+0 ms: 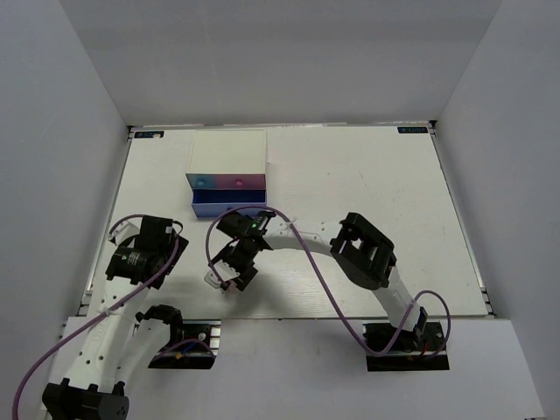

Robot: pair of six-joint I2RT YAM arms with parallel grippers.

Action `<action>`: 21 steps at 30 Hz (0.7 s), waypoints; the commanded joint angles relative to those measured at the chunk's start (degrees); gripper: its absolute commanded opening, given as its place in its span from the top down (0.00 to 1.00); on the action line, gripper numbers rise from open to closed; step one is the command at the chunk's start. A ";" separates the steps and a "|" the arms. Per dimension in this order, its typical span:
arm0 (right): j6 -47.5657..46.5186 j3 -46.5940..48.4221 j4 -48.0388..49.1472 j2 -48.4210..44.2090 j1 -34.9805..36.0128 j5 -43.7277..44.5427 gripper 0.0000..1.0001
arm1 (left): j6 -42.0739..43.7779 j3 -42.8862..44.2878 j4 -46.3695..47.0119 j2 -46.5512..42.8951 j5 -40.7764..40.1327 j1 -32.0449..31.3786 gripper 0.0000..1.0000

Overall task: Sort the stationery into containers
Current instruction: Pick up the stapler from the center of the board.

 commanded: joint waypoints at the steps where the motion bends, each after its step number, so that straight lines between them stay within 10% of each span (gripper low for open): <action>1: 0.43 3.41 0.07 1.45 0.20 1.43 0.30 | 0.85 2.32 -0.73 -0.71 -2.00 0.33 0.01; 11: -5.54 1.23 -5.55 1.98 0.20 1.87 0.40 | 1.38 1.27 1.46 -0.71 -0.41 0.33 0.01; 21: 3.20 -0.71 -6.80 -2.40 -0.94 1.17 0.86 | 1.90 -0.49 3.76 -0.19 0.64 0.33 0.01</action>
